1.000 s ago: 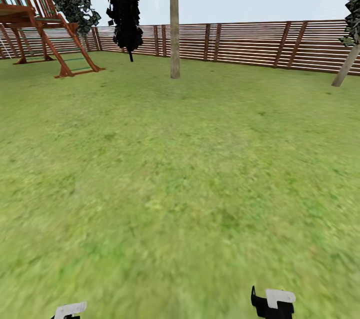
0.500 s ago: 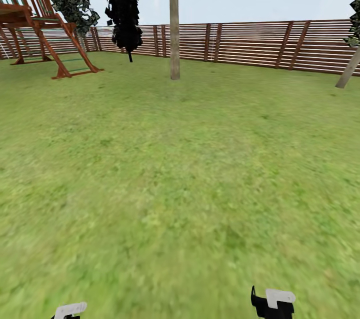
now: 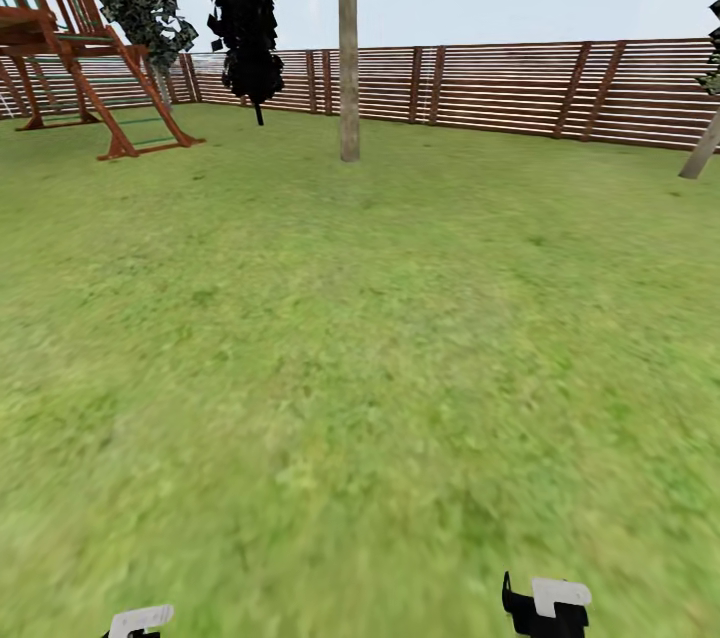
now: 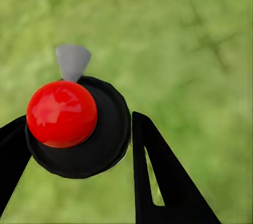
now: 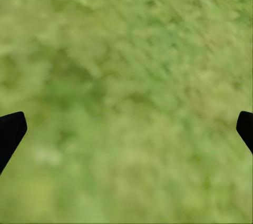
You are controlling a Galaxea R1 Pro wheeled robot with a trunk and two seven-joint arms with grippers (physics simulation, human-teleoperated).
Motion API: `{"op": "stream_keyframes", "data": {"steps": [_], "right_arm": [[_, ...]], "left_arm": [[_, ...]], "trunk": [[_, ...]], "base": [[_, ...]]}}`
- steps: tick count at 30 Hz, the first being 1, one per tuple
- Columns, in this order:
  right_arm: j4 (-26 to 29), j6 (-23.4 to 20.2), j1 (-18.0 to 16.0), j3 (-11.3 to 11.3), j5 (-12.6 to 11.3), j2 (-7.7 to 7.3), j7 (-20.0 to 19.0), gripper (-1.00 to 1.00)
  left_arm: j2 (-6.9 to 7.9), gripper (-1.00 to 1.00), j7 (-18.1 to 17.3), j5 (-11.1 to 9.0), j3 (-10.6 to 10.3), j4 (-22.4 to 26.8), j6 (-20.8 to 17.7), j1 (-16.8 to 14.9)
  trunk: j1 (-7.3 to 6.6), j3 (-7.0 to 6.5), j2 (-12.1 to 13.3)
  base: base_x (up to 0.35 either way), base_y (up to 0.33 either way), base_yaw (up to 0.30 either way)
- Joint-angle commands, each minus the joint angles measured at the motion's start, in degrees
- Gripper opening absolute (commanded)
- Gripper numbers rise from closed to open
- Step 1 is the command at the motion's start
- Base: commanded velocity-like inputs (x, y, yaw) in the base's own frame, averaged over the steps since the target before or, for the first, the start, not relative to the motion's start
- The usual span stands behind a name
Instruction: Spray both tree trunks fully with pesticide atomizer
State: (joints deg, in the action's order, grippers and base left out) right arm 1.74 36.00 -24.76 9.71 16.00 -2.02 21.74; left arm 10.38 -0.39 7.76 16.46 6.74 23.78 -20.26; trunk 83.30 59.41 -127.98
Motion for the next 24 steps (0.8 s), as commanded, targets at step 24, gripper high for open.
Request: {"op": "stream_keyframes", "data": {"steps": [24], "right_arm": [[-0.1,0.1,0.0,0.4,0.6,0.00,0.4,1.00]], "left_arm": [[0.00,-1.00,0.0,0.6,0.5,-0.1,0.2,0.0]], "trunk": [[0.03,0.05,0.0]], "base": [[0.338,0.000,0.000]]}}
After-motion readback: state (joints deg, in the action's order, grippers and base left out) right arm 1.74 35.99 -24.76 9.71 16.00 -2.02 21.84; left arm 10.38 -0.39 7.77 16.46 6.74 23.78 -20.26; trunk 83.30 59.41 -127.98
